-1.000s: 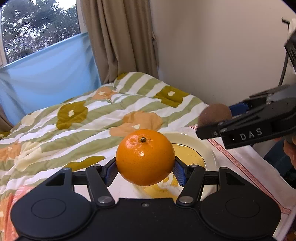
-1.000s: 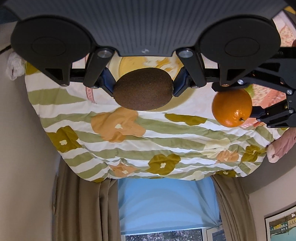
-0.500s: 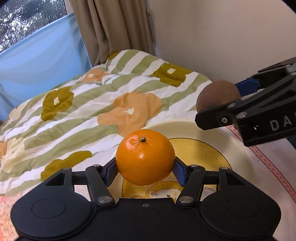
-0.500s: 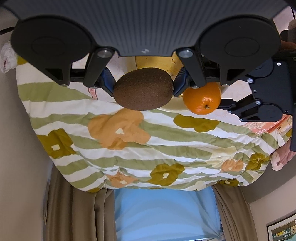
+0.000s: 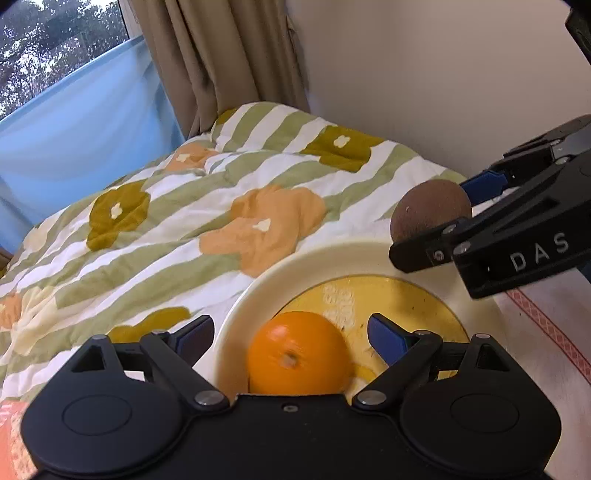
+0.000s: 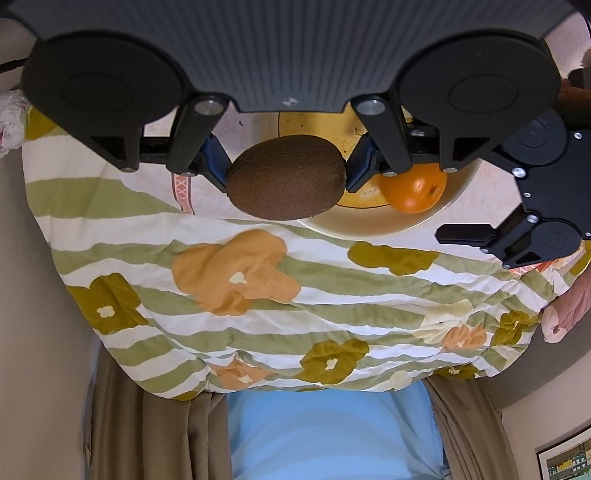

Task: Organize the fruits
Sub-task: 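Carry the orange and kiwi in both tools over the white bowl, then open the left tool releasing the orange while the right tool releases the kiwi into the bowl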

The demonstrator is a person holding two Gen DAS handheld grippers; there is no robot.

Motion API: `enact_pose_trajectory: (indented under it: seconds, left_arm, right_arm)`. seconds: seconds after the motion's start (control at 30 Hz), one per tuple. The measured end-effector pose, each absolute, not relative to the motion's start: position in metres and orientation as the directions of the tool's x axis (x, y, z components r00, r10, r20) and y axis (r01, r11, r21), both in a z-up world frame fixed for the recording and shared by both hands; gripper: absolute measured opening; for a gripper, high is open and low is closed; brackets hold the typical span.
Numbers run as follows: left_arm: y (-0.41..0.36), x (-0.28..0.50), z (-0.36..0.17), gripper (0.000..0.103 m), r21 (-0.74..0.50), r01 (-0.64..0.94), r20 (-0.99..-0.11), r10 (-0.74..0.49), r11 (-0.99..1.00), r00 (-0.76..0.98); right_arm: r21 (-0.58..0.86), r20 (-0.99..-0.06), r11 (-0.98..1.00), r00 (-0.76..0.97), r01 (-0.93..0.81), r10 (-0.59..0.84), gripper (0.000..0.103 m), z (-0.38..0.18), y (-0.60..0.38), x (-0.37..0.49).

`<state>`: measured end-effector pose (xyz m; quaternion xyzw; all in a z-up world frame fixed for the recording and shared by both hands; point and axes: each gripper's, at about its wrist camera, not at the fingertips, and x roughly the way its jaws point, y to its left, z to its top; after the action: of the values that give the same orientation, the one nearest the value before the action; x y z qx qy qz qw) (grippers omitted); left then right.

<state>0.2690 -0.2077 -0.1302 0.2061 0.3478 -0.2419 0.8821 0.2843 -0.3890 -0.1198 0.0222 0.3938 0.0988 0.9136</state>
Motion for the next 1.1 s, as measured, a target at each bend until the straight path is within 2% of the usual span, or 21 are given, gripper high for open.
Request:
enact_pose_trajectory:
  seconds: [0.4,0.63,0.73,0.77,0.8,1.0,1.1]
  left_arm:
    - [-0.183,0.246,-0.127,0.095,0.164,0.521,-0.729,-0.252,0.838,0.636]
    - [-0.175,0.242,-0.127,0.095,0.163,0.498,-0.734,-0.233,0.852,0.638]
    - [-0.175,0.240,-0.126,0.095,0.162,0.490,-0.733,-0.228,0.856,0.641]
    - [-0.176,0.239,-0.125,0.095,0.161,0.488,-0.734,-0.227,0.858,0.641]
    - [-0.175,0.238,-0.125,0.095,0.160,0.486,-0.733,-0.226,0.859,0.641]
    - [-0.173,0.233,-0.115,0.095,0.145,0.465,-0.725,-0.226,0.873,0.651]
    - [-0.170,0.225,-0.105,0.095,0.150,0.429,-0.704,-0.208,0.891,0.679]
  right_arm:
    - [0.104,-0.728,0.960,0.638,-0.262,0.252,0.081,-0.136,-0.364,0.302]
    - [0.071,-0.703,0.939,0.651,-0.337,0.286,0.081,-0.150,-0.358,0.312]
    - [0.059,-0.702,0.934,0.651,-0.353,0.291,0.086,-0.151,-0.356,0.312]
    - [0.046,-0.694,0.938,0.664,-0.344,0.277,0.098,-0.149,-0.356,0.311]
    - [0.031,-0.690,0.942,0.675,-0.333,0.261,0.103,-0.148,-0.357,0.309]
    - [0.040,-0.694,0.948,0.673,-0.317,0.254,0.103,-0.141,-0.365,0.301]
    - [0.043,-0.668,0.954,0.702,-0.295,0.248,0.103,-0.131,-0.370,0.293]
